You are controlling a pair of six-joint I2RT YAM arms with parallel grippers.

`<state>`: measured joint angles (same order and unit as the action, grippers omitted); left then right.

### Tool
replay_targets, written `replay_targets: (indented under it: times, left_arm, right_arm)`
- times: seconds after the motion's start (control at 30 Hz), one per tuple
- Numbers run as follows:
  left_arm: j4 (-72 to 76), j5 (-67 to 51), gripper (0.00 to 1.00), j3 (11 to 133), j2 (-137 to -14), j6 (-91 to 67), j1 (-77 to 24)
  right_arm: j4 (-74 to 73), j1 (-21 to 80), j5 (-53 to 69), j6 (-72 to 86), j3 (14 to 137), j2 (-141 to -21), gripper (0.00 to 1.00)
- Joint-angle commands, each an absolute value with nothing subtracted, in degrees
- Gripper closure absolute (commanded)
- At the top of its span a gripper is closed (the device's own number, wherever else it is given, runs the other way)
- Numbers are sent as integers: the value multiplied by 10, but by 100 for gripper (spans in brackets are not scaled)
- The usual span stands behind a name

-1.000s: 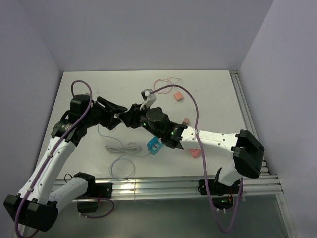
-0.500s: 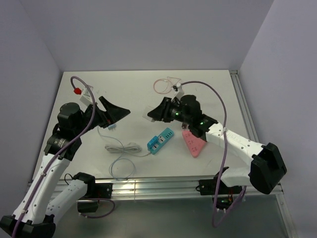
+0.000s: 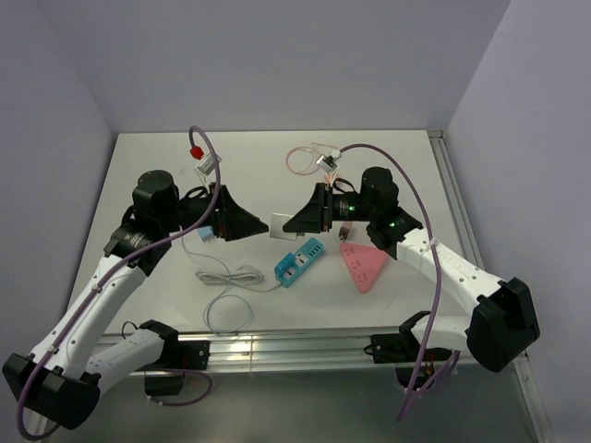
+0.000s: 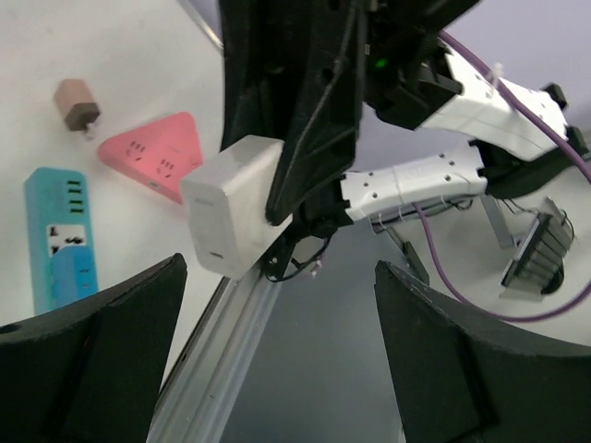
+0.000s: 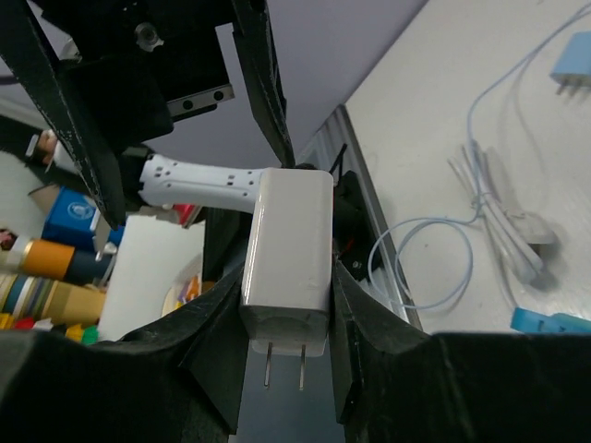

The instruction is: Insert the plug

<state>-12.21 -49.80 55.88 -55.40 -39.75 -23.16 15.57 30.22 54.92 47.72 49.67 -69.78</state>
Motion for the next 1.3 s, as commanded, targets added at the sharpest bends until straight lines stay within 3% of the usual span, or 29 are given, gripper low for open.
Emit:
replay_targets:
  times: [0.0, 0.37, 0.7, 0.9, 1.07, 1.27]
  left_arm:
    - [-101, -533, 13, 588, -556, -366, -247]
    - [-71, -522, 28, 570, -570, -378, -294]
    - [-48, -525, 59, 572, -580, -393, -308]
    - [-41, -503, 66, 570, -578, -405, -310]
    - [-22, -511, 66, 563, -579, -421, -311]
    - [-11, -519, 50, 555, -572, -429, -310]
  right_arm:
    - [247, 302, 601, 513, 499, -666, 100]
    - [309, 307, 621, 567, 497, -663, 100]
    - [360, 324, 633, 597, 496, -678, 100]
    - [345, 342, 625, 581, 500, -685, 100]
    - [342, 346, 621, 576, 502, -688, 100]
    - [341, 351, 620, 571, 502, -693, 100]
